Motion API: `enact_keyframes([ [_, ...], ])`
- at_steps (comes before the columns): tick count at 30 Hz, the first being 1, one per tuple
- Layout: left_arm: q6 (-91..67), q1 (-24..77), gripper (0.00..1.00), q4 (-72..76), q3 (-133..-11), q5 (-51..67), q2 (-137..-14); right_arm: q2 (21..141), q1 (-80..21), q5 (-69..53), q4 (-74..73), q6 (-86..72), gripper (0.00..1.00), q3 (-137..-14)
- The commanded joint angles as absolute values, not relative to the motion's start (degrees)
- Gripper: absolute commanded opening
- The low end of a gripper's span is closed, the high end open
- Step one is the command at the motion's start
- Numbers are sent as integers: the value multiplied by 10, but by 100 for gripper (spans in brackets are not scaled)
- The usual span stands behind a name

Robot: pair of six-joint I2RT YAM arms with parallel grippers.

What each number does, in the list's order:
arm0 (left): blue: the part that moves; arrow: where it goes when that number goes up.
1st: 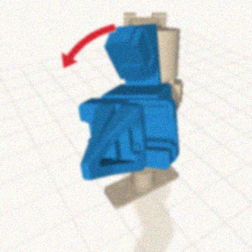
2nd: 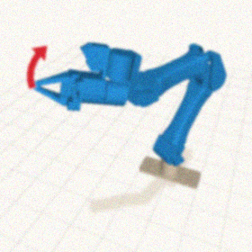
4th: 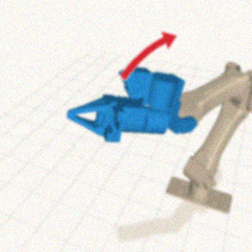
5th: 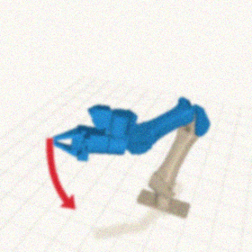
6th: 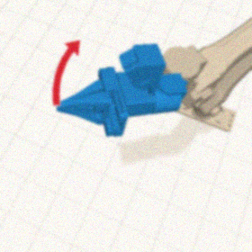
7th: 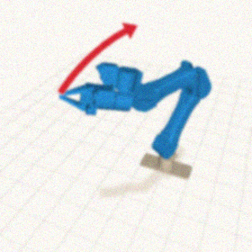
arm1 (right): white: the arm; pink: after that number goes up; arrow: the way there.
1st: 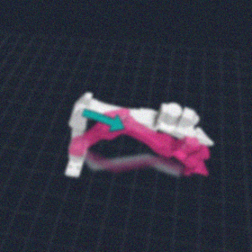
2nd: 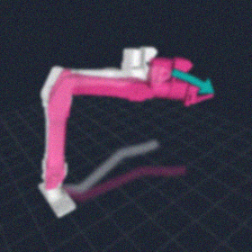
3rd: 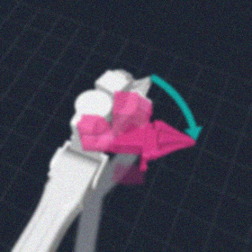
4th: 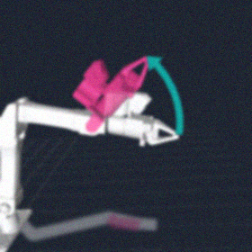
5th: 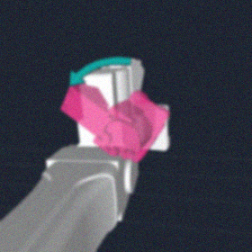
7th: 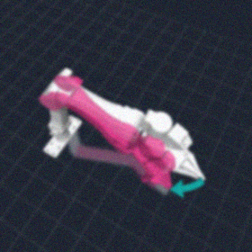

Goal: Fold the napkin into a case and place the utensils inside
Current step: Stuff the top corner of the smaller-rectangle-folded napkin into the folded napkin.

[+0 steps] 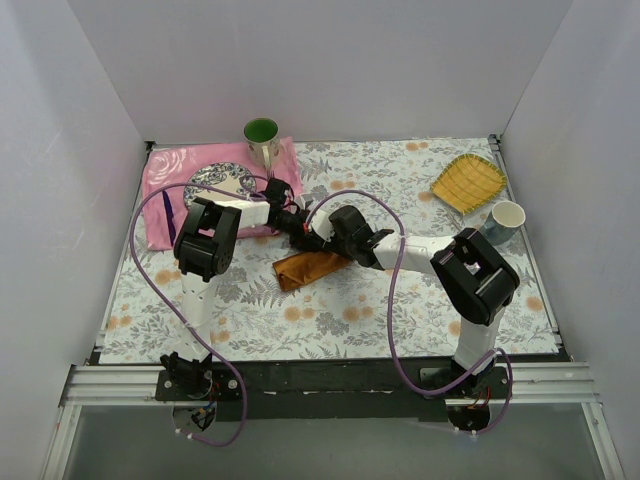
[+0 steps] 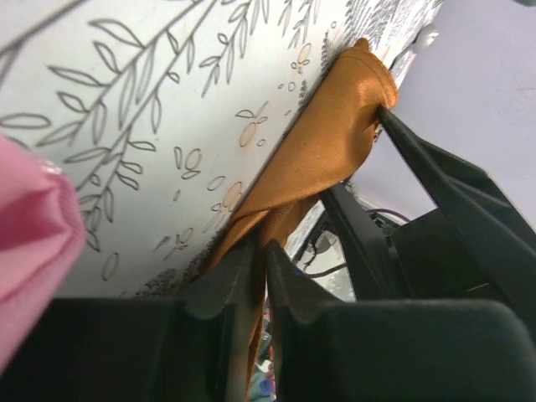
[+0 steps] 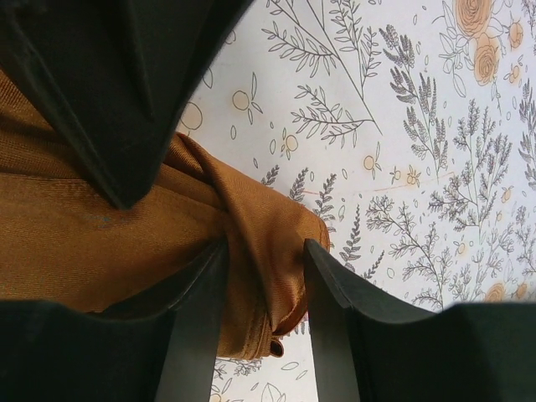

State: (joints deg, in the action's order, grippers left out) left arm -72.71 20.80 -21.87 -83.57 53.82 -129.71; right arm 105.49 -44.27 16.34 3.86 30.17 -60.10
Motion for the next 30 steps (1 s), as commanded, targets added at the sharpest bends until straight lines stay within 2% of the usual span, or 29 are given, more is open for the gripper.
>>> enact_keyframes([
  [1, -700, 206, 17, -244, -846, 500, -1259, 1066, -442, 160, 52, 295, 48, -596],
  [5, -681, 206, 29, -274, -854, 492, -1234, 1065, -442, 160, 54, 293, 47, -592],
  [17, -632, 204, 42, -349, -826, 461, -1197, 1060, -441, 163, 62, 292, 47, -585],
  [23, -604, 201, 40, -382, -825, 447, -1176, 1059, -442, 163, 66, 291, 47, -584],
  [30, -568, 201, 31, -413, -812, 442, -1157, 1057, -442, 163, 68, 294, 47, -584],
])
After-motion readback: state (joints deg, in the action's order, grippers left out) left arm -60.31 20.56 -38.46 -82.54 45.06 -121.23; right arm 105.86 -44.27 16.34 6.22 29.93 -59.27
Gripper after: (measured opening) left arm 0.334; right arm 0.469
